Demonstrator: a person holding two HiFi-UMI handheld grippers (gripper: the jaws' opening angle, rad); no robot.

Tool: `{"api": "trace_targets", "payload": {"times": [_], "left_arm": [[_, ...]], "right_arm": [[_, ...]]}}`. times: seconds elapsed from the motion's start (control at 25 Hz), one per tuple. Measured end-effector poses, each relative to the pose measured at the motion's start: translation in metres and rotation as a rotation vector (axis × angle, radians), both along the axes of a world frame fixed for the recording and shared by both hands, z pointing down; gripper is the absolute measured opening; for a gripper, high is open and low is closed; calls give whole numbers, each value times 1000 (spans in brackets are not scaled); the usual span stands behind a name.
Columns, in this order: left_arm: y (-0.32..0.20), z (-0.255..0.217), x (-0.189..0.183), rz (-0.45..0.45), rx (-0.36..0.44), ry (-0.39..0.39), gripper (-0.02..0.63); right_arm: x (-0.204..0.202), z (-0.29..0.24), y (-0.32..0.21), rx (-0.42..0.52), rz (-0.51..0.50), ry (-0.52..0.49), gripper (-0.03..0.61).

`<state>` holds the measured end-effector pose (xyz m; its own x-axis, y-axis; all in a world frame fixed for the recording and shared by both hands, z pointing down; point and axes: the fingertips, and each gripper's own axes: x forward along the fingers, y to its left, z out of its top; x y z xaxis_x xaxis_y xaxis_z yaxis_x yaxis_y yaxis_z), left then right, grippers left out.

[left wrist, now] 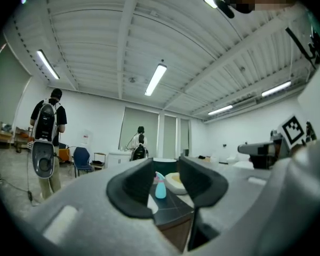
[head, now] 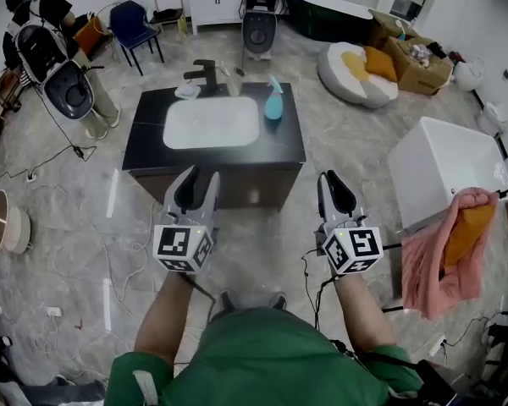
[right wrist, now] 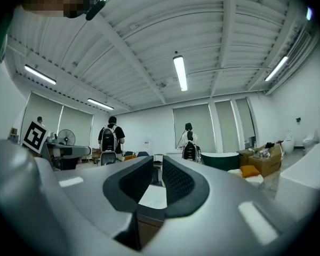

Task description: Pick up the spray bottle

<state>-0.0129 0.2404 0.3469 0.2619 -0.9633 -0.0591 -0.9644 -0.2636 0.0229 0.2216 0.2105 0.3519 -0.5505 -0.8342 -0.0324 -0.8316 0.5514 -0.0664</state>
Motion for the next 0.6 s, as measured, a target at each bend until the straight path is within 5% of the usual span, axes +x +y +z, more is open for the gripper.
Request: {"api": "trace_targets", "payload": {"times": [0.6], "left_arm": [[-9, 7, -107, 47, 24, 82, 149]], "right_arm": [[-83, -11, -5, -4, 113, 27, 54]]}}
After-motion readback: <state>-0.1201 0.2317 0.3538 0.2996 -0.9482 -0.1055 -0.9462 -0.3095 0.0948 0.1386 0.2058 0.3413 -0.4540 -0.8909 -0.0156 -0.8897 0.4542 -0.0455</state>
